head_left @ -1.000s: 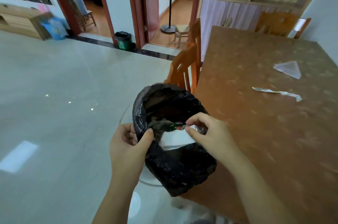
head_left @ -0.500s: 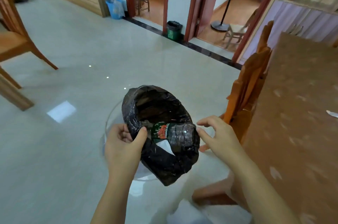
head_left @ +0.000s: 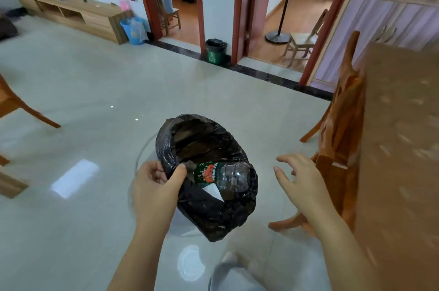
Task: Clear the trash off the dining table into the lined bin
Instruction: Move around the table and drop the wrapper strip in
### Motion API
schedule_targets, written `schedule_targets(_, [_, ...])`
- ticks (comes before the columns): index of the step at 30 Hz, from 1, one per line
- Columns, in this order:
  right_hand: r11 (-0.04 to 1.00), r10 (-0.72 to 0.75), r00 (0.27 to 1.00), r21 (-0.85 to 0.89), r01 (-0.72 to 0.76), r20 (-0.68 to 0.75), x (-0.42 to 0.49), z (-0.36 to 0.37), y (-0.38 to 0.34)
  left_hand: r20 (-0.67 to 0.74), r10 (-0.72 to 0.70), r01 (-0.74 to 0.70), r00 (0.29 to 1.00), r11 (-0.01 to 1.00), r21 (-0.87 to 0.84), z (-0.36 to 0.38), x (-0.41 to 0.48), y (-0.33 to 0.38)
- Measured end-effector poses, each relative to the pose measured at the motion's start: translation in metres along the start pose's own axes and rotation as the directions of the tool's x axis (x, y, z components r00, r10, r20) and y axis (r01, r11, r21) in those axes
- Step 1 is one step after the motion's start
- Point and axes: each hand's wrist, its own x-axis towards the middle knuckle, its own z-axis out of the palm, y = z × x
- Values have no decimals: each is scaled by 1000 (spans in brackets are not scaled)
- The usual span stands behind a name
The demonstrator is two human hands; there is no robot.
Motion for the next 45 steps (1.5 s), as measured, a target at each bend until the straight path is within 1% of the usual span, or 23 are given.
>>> schedule_targets(2, [999,39,998,8,-38,-44,32,-13,8,45,13,-13,999,1000,2,33,29,14])
schedule_targets(5, [997,77,992,29,-74,-105,80,-34,21,98,41,-37,994,998,-49,84,66,35])
schedule_targets(7, [996,85,986,0,-86,-146,107,-45,29,150,61,-48,987,995,-93,115,84,46])
schedule_targets(9, [994,105,977,-18,-110,-185,128,-51,38,198,72,-46,977,990,-130,143,100,53])
schedule_targets(13, [985,168,957,3,-172,-237,166,-55,54,285,81,-33,955,985,-167,203,139,62])
schedule_targets(16, [970,227,926,-17,-244,-302,199,-55,70,397,70,0,915,985,-173,252,172,68])
schedule_targets(21, [927,306,856,-74,-367,-417,276,-61,90,527,77,35,846,979,-199,341,239,81])
schedule_targets(25, [897,331,809,-105,-430,-485,347,-79,88,602,129,-3,788,979,-206,405,293,103])
schedule_targets(28, [894,305,775,-115,-433,-553,392,-91,86,651,177,-25,739,972,-235,452,325,123])
schedule_targets(30, [880,338,750,-92,-466,-568,410,-99,91,680,200,-22,706,965,-261,483,339,135])
schedule_targets(32, [846,406,710,-58,-531,-575,418,-109,104,704,215,-1,676,957,-291,513,346,147])
schedule_targets(34, [801,471,639,-9,-599,-608,420,-123,120,723,228,27,652,946,-322,541,350,160])
schedule_targets(38, [783,478,506,86,-617,-718,425,-155,154,779,275,85,563,919,-386,606,343,192])
schedule_targets(42, [775,489,419,161,-611,-765,436,-181,189,818,336,121,467,892,-436,663,313,225])
schedule_targets(45, [767,461,348,169,-620,-816,436,-208,215,839,386,123,383,879,-461,704,287,253])
